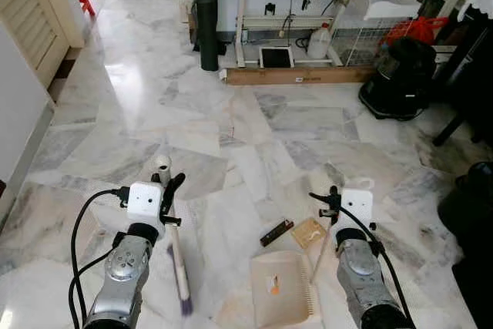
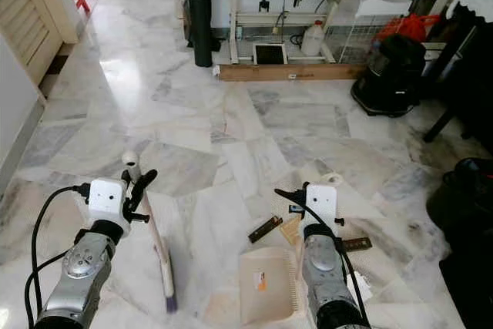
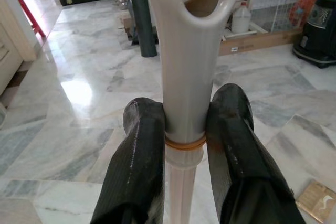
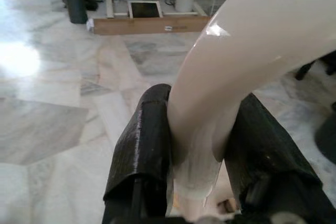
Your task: Sweep floor
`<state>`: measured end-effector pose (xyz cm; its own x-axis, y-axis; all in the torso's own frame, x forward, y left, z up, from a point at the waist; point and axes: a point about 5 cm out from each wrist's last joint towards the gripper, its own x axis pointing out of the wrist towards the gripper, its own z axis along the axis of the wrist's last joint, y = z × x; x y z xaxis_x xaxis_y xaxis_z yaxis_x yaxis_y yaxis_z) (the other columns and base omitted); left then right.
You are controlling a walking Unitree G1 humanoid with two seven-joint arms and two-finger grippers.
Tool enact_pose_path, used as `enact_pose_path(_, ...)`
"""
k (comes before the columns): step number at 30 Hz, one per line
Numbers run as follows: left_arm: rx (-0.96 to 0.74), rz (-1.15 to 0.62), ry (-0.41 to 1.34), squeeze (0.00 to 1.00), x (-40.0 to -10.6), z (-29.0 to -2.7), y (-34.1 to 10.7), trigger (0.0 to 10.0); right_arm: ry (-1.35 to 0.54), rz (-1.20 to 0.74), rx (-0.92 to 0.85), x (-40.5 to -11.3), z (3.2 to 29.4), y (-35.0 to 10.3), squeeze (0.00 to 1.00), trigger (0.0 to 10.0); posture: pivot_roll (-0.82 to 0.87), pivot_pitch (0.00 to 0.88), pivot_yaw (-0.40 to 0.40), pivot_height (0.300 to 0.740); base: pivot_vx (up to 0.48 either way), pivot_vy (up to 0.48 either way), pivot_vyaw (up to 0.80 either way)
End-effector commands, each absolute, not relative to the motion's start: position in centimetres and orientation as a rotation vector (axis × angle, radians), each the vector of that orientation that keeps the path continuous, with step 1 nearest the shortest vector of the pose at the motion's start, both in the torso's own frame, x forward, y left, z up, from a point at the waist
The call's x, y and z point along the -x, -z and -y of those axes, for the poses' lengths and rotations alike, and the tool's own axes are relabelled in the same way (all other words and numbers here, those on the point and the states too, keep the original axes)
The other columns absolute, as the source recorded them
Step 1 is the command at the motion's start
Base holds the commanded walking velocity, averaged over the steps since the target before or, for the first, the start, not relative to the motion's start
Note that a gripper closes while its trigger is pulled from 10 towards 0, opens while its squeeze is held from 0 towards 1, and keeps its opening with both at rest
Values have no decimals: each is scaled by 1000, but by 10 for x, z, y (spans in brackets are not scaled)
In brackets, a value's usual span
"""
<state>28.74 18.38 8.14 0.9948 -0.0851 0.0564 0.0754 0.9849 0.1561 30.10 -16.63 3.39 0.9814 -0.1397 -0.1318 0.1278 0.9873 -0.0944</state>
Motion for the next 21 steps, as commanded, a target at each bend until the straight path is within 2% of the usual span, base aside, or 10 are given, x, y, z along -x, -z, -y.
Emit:
enact_pose_path(1, -138, 113, 76, 0, -291, -180, -91, 10000, 141, -64, 58, -308, 168, -48, 0, 10000, 58, 57, -69, 740, 0, 0, -675)
enact_pose_path(4, -134, 120, 74, 0, -292, -179, -92, 10000, 127, -41, 71, -309, 167, -51, 0, 10000, 56, 60, -69, 740, 0, 0, -225)
enact_pose_path(11, -124, 141, 72, 0, -295, -177, -99, 10000, 124, -32, 54, -312, 167, -54, 0, 10000, 60, 77, -71, 740, 0, 291, 0)
enact_pose_path(18, -124, 150, 71, 0, -298, -177, -102, 10000, 112, -28, 60, -314, 165, -56, 0, 10000, 55, 89, -68, 740, 0, 316, -620)
enact_pose_path(21, -122, 155, 74, 0, -299, -176, -103, 10000, 112, -18, 70, -315, 165, -58, 0, 10000, 53, 92, -66, 740, 0, 351, 0)
